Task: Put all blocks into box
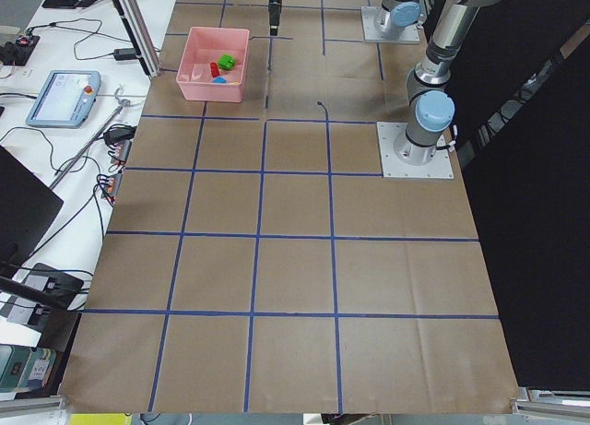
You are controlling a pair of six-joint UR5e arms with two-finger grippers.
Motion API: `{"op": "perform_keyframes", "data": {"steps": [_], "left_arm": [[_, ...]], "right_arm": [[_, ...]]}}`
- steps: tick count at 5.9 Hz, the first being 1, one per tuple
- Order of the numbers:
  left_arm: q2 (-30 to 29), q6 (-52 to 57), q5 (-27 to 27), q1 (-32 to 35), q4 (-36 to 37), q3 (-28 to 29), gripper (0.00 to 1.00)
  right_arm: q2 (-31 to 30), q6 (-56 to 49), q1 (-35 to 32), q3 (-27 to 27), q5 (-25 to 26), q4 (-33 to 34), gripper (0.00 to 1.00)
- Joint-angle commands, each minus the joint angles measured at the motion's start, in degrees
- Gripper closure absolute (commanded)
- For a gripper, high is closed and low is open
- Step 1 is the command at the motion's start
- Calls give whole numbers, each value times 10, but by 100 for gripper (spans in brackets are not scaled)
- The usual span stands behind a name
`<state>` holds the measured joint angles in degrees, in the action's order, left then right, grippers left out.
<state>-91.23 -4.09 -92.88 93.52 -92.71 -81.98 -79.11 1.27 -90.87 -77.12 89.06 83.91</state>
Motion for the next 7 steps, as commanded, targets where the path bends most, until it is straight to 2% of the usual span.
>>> {"op": "perform_keyframes", "data": {"steps": [1,2,3,4,5,7], "left_arm": [[2,0,1,0,-3,0,0],[1,0,2,-1,-2,0,6],[-3,0,7,-1,2,-1,17],[-1,0,3,-1,2,-1,11],[0,0,3,-1,2,0,0],[0,0,2,-1,2,0,0]], "right_arm": [[-2,1,0,-5,2,2,1],[-2,1,0,-5,2,1,1],[-3,1,0,-5,1,1,1],[-3,1,0,-5,1,1,1],[-3,1,0,-6,1,1,1],[-3,0,0,-6,1,0,0]]}}
